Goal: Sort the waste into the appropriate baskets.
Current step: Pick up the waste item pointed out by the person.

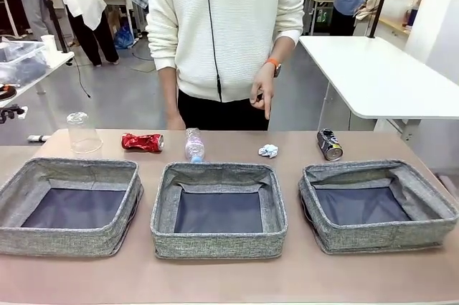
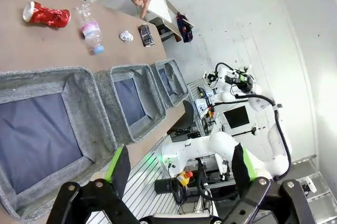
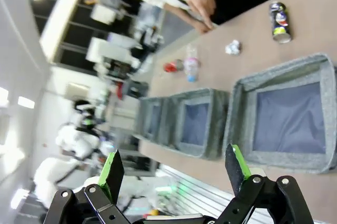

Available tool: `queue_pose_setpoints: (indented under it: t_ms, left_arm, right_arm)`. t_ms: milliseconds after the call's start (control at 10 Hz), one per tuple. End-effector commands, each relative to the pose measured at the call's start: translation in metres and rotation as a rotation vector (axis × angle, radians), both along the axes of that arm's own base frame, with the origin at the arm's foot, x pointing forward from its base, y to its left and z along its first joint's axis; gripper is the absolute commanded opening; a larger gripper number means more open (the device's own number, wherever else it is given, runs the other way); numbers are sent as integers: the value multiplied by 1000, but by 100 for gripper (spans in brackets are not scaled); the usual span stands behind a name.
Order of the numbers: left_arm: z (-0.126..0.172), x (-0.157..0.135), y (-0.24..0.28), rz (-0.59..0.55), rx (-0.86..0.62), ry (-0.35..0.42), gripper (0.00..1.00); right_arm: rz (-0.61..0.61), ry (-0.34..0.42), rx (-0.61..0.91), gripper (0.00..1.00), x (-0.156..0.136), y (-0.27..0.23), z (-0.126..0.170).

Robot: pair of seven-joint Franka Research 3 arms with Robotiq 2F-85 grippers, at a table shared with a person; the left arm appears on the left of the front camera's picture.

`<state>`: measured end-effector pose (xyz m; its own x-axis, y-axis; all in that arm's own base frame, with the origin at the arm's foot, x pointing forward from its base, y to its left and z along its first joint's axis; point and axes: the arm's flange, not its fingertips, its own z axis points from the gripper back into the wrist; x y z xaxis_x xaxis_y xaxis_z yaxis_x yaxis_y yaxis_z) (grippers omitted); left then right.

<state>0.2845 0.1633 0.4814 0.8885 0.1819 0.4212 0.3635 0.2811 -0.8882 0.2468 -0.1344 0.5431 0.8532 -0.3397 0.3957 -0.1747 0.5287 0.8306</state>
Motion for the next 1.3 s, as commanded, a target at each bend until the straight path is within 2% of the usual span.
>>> queue_pose_setpoints:
  t_ms: [0,200,400,500,600,700,800,900,1000,1100,1200]
  left_arm:
    - [3,2,1,-4,-9,-27,100]
    - [3,2,1,-4,-9,-27,100]
    - [3,2,1,-4,-9,-27,100]
    - [3,2,1,-4,-9,-27,100]
    - [3,2,1,-4,-9,-27,100]
    - [3,2,1,-4,-9,-27,100]
    - [3,2,1,-4,-9,-27,100]
    - [3,2,1,-4,-9,-27,100]
    - [3,2,1,-4,-9,-27,100]
    - [3,2,1,-4,-9,-27,100]
    - [3,2,1,-4,-9,-27,100]
  right_arm:
    - [158,52,-279,100,70,81,-8]
    - [362,155,-511,100,117,169,-45]
    - [555,258,-559,100,117,214,-80]
    - [588,261,-536,100,110,213,-84]
    - [497,209,-535,100,103,234,-84]
    - [497,209,-535,100,103,234,-84]
    - [572,251,-548,100,109,239,-103]
    - [501,209,-647,100,124,262,-109]
    - [493,106,-593,100,147,274,-112]
    - [439,79,-585,100,178,287,-118]
    - [403,91,-652,100,202,295,-128]
